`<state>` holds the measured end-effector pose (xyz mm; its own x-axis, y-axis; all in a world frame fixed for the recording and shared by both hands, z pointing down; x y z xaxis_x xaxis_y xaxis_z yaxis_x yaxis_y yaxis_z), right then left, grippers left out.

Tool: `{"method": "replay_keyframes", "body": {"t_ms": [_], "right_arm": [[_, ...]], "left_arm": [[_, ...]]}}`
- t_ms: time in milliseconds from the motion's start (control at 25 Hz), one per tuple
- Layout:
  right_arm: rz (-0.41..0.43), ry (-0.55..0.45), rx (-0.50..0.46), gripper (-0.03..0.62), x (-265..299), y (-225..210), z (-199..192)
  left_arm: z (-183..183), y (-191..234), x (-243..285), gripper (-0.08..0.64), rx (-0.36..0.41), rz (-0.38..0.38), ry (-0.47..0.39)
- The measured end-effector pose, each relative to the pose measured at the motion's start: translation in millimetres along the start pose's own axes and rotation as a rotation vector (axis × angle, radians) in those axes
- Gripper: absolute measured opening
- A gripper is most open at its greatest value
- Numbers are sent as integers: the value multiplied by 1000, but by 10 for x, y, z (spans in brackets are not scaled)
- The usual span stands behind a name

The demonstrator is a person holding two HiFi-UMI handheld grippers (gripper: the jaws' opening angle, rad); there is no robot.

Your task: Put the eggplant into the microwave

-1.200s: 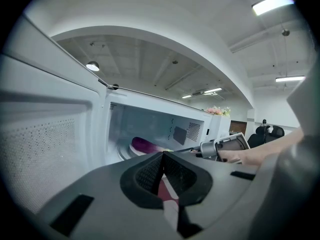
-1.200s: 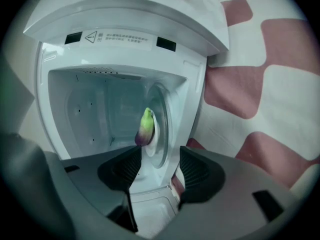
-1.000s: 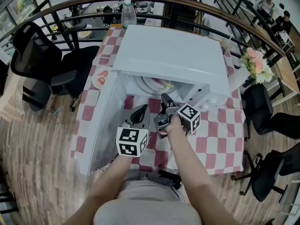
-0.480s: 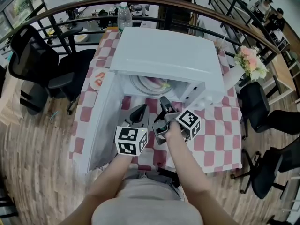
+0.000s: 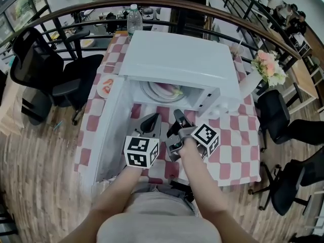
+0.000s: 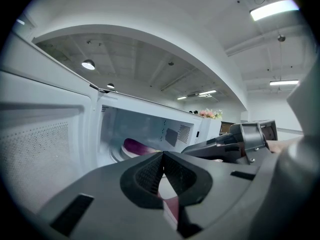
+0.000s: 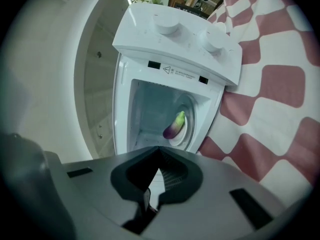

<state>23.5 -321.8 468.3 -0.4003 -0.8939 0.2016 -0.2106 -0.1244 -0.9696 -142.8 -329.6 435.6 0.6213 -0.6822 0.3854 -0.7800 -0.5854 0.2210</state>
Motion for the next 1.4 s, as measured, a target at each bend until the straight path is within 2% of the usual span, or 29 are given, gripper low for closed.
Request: {"method": "replay_keyframes", "body": {"t_ms": [120,520,640,800,880,1160,1280,1400], "right_arm": [[27,13,-33,23,-64,89,-29],[94,-35,-299,23,-242,233,-58],[115,-59,-436,23,-295,293,-59],[89,-72,-768,23,-356,409,-111],[75,-70,-896,23,-370,454,-154],[7,-82,-1115,23,-398,520,-240],[-8,-77,-1179,23,-407,547,-283],[-1,-66,-1218,23,-401,588,-314]], "left_arm": [[14,-4,-11,5,2,-4,-2],[19,-57,-44,5,11,-18,-10],[24,-57,-62,5,12,-20,-16],[39,-50,-77,5,13,-23,-25],[44,-52,-81,5,15,-24,-28],[53,-84,-80,5,25,-39,-47],[64,-112,-80,5,40,-49,-60],[82,-141,-74,5,86,-55,-76]]}}
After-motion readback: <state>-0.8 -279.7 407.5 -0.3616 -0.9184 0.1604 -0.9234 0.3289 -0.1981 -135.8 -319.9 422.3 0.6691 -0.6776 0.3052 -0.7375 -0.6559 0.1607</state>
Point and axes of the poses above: the fingertips, and each gripper's own axes: x forward along the fingers, y to its left, z out of its top, the point moved 9 cm from there along -x, backward along the fingers, and after that the axes turned 8 degrees about y, right-handed, at the moved point
